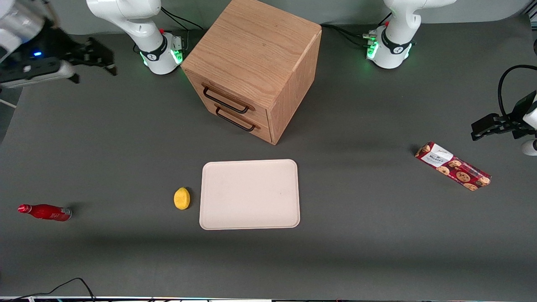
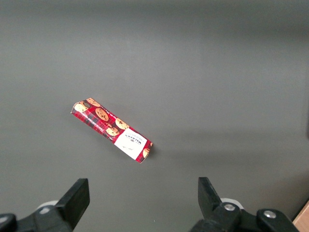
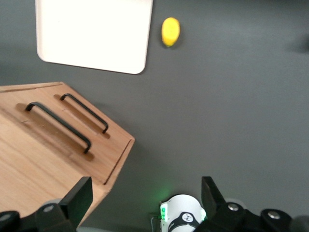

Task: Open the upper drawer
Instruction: 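Move the right gripper toward the upper drawer's black handle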

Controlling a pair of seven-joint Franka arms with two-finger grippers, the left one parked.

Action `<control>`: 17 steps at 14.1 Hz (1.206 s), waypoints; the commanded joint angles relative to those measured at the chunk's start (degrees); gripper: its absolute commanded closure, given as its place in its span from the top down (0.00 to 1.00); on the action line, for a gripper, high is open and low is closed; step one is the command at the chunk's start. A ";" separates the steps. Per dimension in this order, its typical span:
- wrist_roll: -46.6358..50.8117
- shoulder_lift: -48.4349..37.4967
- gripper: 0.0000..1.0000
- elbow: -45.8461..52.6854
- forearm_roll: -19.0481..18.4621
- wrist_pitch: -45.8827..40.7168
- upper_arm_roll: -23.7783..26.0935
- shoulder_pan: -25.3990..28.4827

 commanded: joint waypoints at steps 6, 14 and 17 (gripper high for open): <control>0.92 2.48 1.00 1.05 4.73 -0.71 8.63 0.26; -39.42 12.14 1.00 1.32 10.64 3.58 8.90 1.23; -39.60 13.02 1.00 1.14 11.08 5.09 8.90 2.02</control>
